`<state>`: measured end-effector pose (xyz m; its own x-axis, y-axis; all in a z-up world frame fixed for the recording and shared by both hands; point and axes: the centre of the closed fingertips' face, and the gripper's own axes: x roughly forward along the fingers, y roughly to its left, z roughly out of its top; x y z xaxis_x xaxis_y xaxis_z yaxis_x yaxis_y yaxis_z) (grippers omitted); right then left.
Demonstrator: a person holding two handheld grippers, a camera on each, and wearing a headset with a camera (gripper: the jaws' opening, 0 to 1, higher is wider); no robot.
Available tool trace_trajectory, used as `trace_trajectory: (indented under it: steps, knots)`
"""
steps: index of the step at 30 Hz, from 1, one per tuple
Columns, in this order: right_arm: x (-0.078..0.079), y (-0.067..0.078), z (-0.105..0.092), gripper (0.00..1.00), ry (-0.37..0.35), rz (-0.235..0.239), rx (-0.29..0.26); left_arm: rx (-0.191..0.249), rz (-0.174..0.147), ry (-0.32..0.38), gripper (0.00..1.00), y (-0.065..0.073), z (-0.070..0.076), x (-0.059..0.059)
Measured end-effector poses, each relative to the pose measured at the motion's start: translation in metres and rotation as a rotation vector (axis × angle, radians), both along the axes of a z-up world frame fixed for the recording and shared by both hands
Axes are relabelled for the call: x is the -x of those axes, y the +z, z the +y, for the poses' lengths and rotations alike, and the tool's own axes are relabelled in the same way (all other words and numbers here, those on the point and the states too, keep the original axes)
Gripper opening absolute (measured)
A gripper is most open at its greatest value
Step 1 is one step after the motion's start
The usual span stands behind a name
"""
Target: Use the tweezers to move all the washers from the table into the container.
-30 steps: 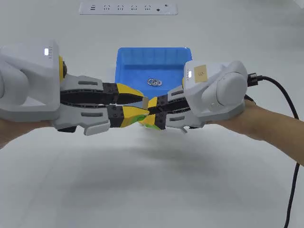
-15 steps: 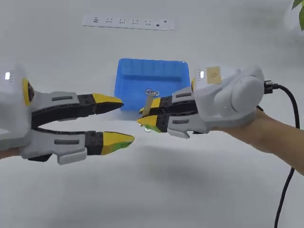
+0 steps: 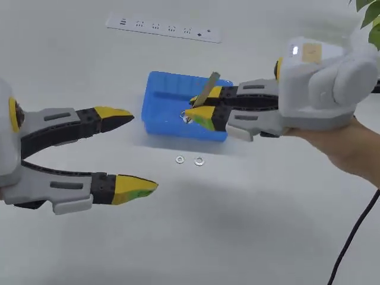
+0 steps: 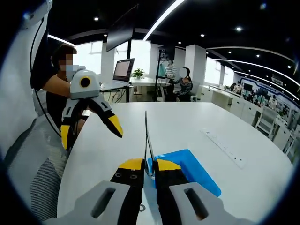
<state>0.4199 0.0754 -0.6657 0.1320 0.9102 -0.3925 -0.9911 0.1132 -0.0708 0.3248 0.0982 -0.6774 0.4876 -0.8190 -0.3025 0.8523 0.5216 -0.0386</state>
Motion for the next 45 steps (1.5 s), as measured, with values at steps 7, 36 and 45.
trace_trajectory:
  steps: [7,36,45]
  knots:
    - [-0.025,-0.006,0.013,0.09,-0.002,-0.032,0.034,-0.007,0.005,0.031,0.79,-0.008,0.011,0.002]
    - [-0.074,-0.081,0.03,0.09,0.016,0.031,0.179,-0.004,0.061,0.15,0.99,-0.023,0.03,0.002]
    - [-0.074,-0.081,0.029,0.1,0.001,0.059,0.169,-0.005,0.077,0.157,0.99,-0.024,0.029,0.0]
